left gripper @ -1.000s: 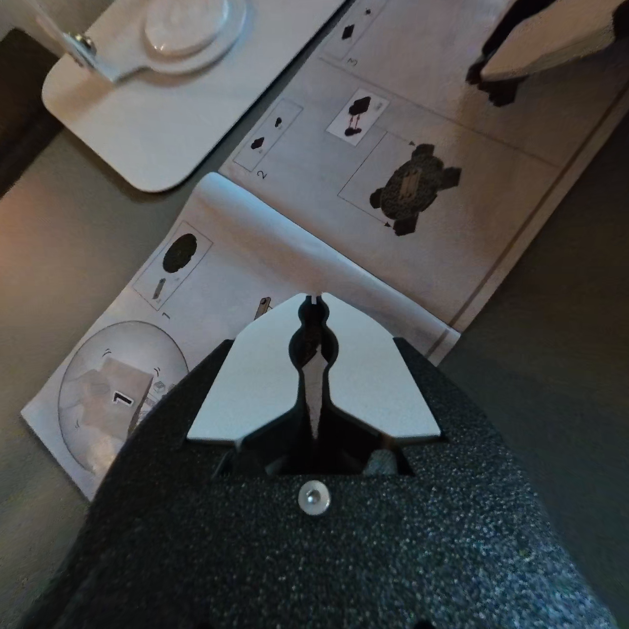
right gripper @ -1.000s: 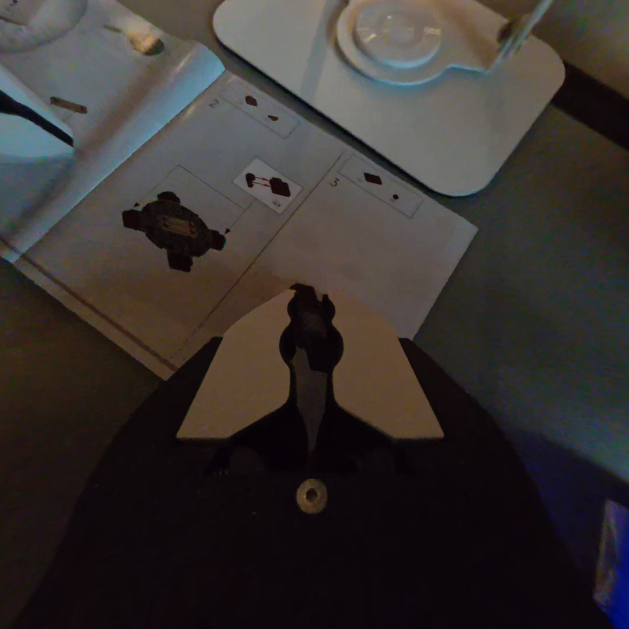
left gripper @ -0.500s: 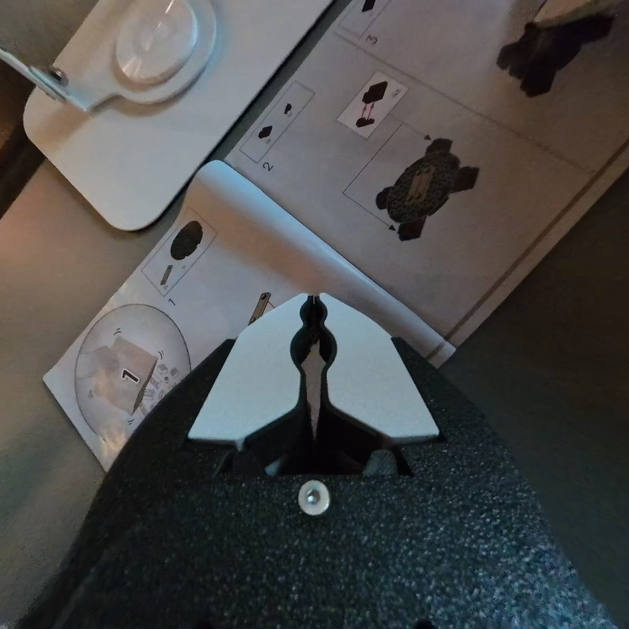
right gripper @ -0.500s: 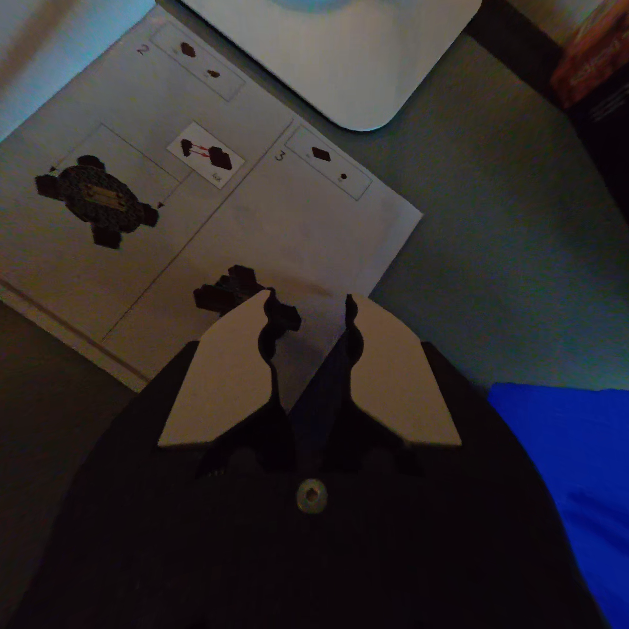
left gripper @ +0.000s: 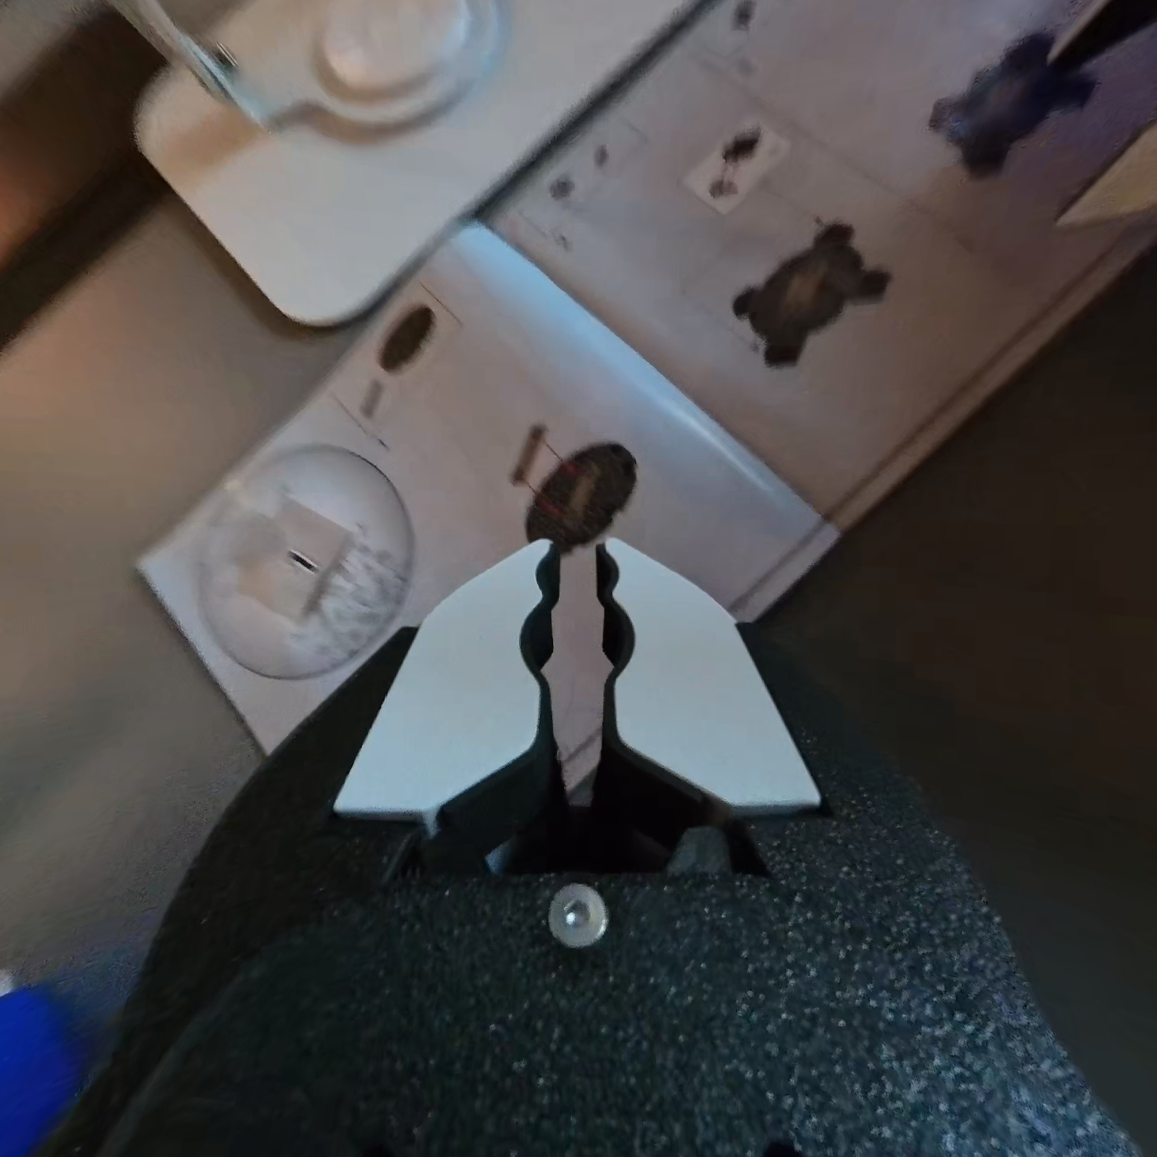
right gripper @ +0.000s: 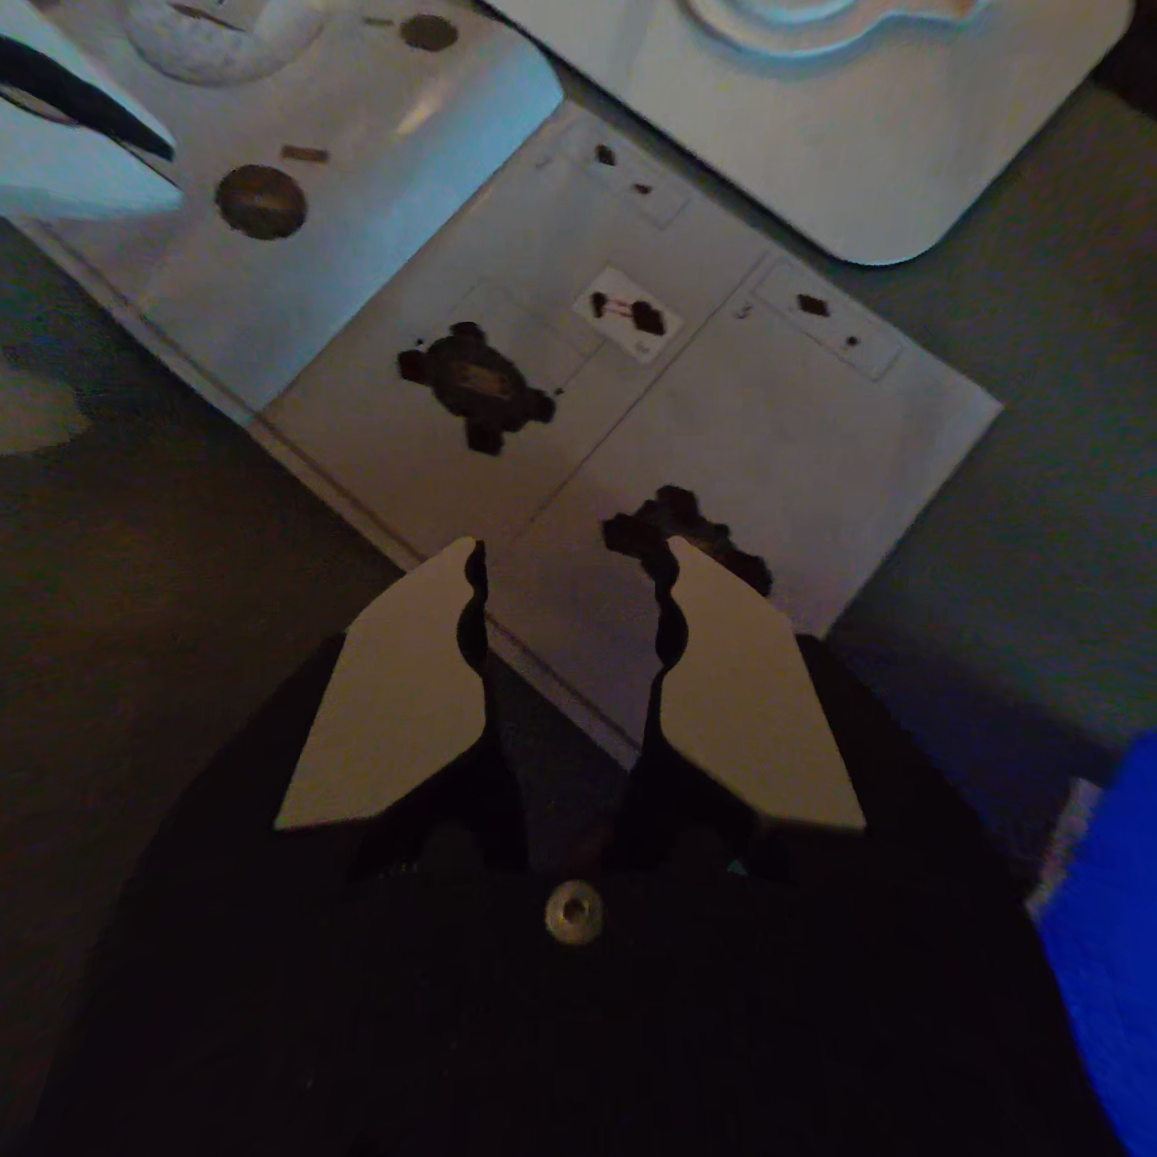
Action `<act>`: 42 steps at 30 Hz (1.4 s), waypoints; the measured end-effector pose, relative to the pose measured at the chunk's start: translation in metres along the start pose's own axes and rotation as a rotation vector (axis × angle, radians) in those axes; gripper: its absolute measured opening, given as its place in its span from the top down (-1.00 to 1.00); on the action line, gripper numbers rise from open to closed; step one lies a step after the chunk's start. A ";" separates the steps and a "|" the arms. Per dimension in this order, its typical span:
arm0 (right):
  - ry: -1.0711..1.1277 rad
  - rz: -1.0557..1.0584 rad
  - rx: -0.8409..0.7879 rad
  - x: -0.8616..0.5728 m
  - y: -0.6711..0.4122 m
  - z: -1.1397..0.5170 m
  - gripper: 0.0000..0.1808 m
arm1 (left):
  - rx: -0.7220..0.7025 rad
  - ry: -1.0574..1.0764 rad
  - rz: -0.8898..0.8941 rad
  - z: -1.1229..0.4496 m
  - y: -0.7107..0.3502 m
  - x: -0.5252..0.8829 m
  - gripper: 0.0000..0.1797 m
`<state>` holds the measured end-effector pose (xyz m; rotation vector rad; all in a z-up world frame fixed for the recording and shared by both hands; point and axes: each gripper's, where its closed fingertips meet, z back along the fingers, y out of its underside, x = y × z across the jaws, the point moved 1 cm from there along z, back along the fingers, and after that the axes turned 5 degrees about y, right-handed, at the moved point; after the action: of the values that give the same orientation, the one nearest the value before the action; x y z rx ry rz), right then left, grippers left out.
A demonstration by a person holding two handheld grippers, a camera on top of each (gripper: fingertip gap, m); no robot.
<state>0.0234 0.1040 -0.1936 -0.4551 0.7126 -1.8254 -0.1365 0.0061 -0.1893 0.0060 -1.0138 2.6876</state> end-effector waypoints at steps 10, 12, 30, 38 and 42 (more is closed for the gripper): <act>0.077 -0.024 0.090 -0.030 0.017 -0.009 0.28 | 0.010 0.028 0.021 -0.016 0.005 -0.010 0.94; 0.088 -0.034 0.121 -0.033 0.017 -0.010 0.22 | 0.013 0.022 0.017 -0.018 0.003 -0.011 0.95; 0.236 -0.118 -0.119 -0.051 -0.009 0.039 0.02 | -0.227 -0.203 0.105 0.041 -0.013 0.027 0.25; 0.343 -0.207 -0.307 -0.008 0.005 0.090 -0.14 | -0.435 -0.265 0.231 0.095 0.005 0.004 -0.19; 0.367 -0.243 -0.328 0.009 0.028 0.081 -0.05 | -0.400 -0.433 0.194 0.106 0.035 -0.002 0.12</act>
<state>0.0898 0.0678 -0.1517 -0.4363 1.2665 -2.0529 -0.1525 -0.0885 -0.1317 0.4481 -1.7492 2.6556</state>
